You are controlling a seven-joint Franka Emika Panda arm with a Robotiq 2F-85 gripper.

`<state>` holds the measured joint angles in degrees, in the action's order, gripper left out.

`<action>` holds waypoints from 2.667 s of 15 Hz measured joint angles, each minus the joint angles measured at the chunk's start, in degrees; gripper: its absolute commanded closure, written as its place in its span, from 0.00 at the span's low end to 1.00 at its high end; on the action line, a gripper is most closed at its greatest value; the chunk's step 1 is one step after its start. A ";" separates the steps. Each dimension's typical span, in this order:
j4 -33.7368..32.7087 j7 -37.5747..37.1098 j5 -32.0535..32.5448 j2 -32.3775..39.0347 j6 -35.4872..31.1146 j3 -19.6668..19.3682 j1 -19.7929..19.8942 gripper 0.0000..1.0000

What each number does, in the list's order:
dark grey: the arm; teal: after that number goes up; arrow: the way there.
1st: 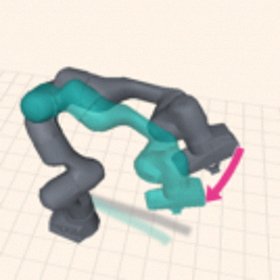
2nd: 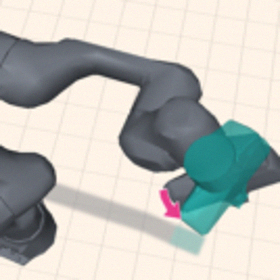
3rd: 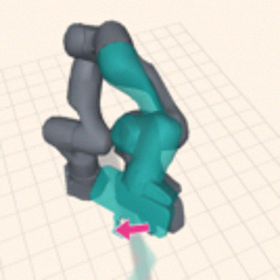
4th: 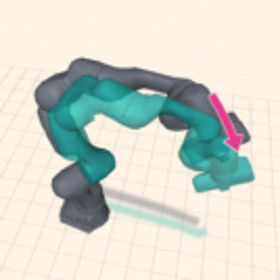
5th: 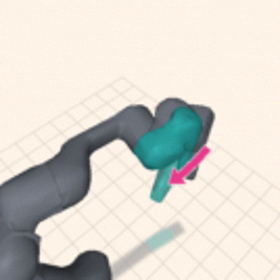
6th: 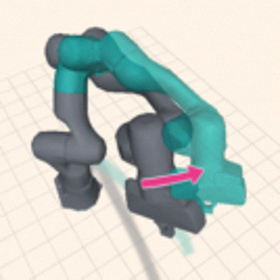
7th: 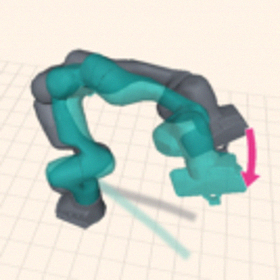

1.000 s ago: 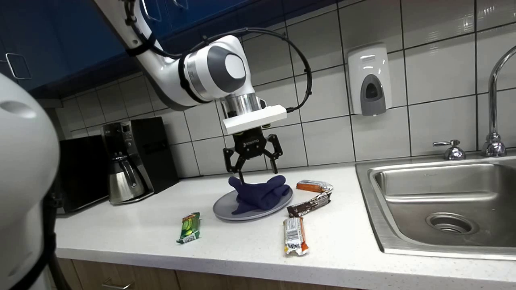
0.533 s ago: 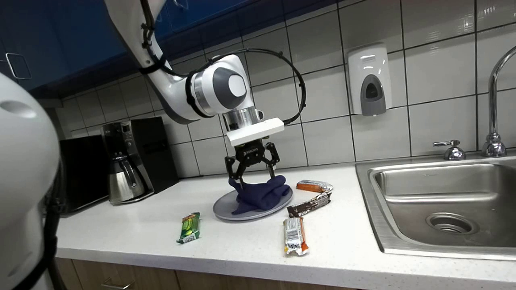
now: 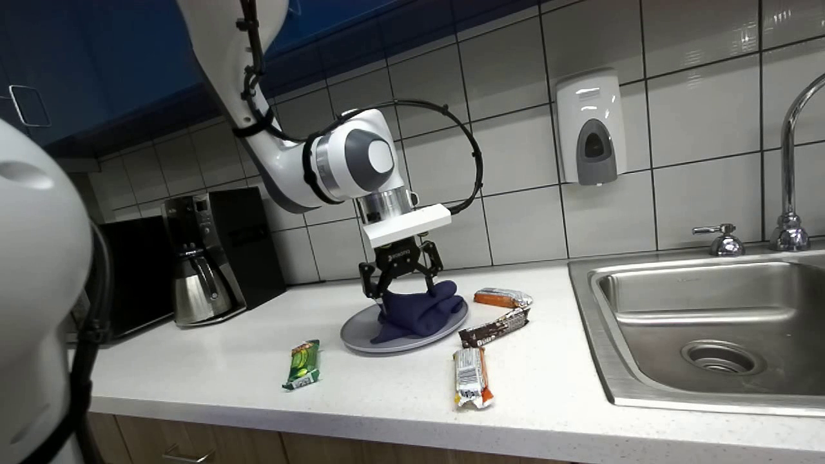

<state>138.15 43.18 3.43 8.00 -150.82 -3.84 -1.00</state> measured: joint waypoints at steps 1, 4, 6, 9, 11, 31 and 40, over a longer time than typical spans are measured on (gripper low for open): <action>-0.26 0.00 0.01 0.32 0.00 0.22 0.17 0.00; -0.85 0.00 0.14 1.14 -0.03 0.35 0.43 0.00; -1.10 0.00 0.36 1.71 -0.16 0.35 0.67 0.00; -1.56 0.00 0.43 2.73 -0.75 0.37 1.06 0.00; -2.03 0.00 0.42 3.48 -1.27 0.42 1.23 0.00; -3.92 -0.25 -0.15 5.26 -1.63 1.76 3.50 0.98; -4.03 -2.26 -2.47 -2.27 1.90 1.88 3.48 0.98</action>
<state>134.13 40.92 0.96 5.73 -148.92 -1.96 2.48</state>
